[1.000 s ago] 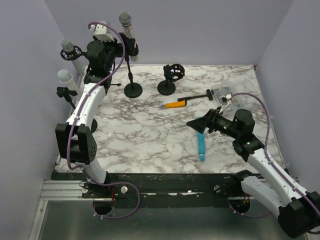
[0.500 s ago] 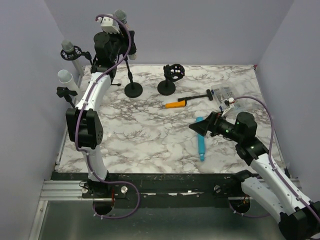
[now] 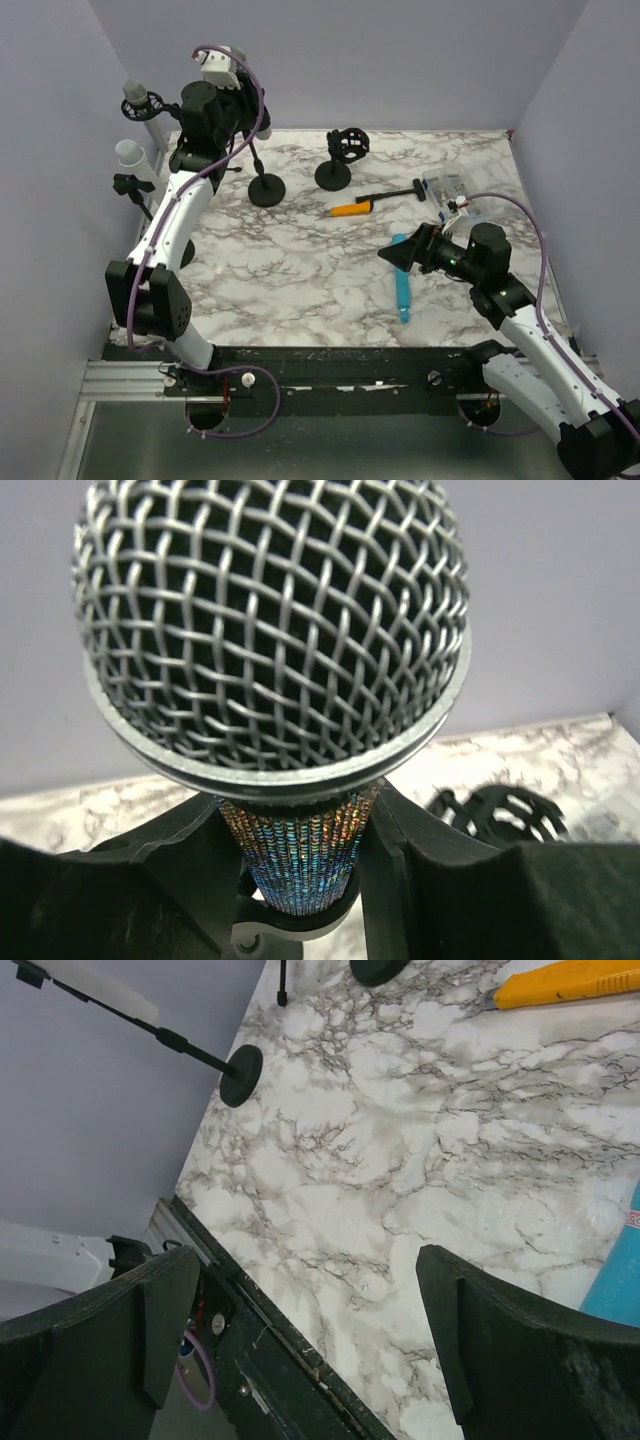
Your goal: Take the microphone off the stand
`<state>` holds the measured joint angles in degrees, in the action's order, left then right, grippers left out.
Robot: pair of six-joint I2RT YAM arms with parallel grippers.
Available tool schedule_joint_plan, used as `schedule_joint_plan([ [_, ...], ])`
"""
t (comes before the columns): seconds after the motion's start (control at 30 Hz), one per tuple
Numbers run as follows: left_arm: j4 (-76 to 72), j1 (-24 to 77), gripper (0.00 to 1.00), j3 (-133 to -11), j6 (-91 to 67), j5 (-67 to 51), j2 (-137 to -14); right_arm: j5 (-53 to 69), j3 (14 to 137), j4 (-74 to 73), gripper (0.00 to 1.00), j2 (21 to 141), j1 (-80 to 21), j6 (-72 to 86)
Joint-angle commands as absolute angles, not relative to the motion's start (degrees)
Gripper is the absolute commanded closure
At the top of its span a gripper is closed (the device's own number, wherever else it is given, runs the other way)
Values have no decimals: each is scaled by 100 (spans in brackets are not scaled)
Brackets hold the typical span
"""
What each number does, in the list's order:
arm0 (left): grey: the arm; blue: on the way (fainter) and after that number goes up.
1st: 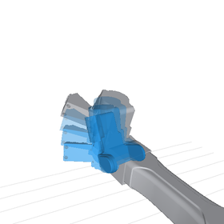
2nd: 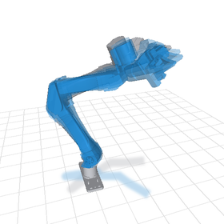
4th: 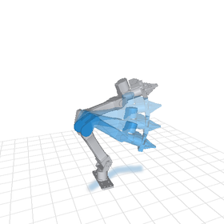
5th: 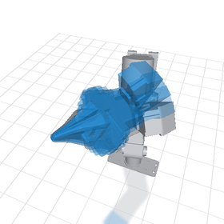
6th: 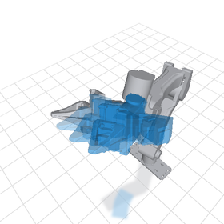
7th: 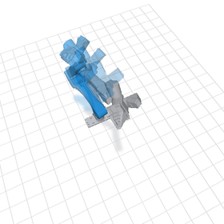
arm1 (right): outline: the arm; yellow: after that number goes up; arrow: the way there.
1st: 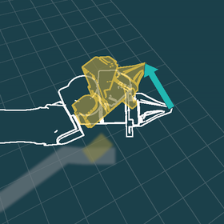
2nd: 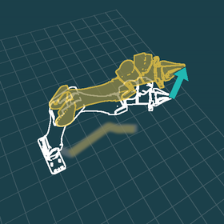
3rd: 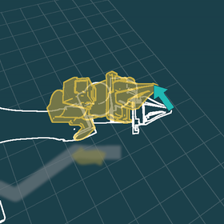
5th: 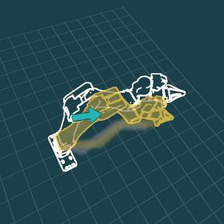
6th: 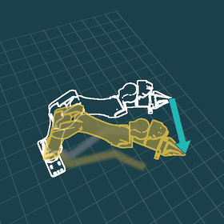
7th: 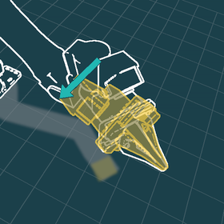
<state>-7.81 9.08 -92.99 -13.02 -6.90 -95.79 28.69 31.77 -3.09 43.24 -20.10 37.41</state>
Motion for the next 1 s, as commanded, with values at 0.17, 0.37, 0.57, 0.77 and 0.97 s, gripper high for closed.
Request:
schedule_joint_plan([
  [0.17,459,1991,100,-8065,-1243,461,-7422,2867,3294,-255,0,4604,-2030,3631],
  [0.37,884,3216,100,-7309,-1485,1414,-6482,2626,3394,-574,0,4698,-2030,3514],
  [0.57,1269,3813,100,-6960,-2067,1775,-6093,2602,3556,-819,0,4740,-2047,3461],
  [0.77,1555,4299,94,-7088,-2208,2193,-6062,2430,3777,-1018,0,4730,-2123,3403],
  [0.97,1745,4324,35,-7160,-2247,1872,-6143,2196,4062,-1030,0,4894,-2478,3457],
])
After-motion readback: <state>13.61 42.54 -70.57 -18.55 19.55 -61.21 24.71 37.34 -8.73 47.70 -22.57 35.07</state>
